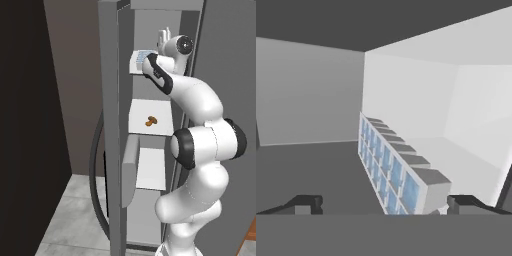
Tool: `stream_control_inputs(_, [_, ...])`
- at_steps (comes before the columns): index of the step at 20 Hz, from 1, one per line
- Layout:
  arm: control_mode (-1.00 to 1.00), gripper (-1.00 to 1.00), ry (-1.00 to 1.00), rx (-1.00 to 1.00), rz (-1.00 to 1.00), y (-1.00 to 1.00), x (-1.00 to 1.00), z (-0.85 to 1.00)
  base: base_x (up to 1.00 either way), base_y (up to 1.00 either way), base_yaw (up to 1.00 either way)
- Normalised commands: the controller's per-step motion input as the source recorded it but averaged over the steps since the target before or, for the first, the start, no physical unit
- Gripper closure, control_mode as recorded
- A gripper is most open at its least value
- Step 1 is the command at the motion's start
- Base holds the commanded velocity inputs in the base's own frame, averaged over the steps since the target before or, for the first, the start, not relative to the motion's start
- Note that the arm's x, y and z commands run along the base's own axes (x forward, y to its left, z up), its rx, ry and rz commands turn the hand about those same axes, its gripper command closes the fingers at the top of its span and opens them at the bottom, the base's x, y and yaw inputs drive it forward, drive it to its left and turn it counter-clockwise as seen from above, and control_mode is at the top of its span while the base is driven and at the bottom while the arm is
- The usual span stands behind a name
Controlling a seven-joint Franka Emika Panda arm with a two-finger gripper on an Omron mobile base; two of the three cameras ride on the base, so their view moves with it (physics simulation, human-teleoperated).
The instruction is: Open the freezer door, pick up the ice cube tray from the freezer, and place it on the dining counter.
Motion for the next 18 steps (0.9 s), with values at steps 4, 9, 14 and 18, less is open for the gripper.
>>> stream_control_inputs(4, [-1.00, -1.00, 0.00, 0.00, 0.00, 0.00, 0.00, -0.20, 0.00, 0.00, 0.00])
stream_control_inputs(9, [-1.00, -1.00, 0.00, 0.00, 0.00, 0.00, 0.03, -0.19, 0.00, 0.00, 0.00])
stream_control_inputs(14, [-1.00, -1.00, 0.00, 0.00, 0.00, 0.00, 0.05, -0.19, 0.00, 0.00, 0.00])
stream_control_inputs(18, [-1.00, -1.00, 0.00, 0.00, 0.00, 0.00, 0.09, -0.08, 0.00, 0.00, 0.00])
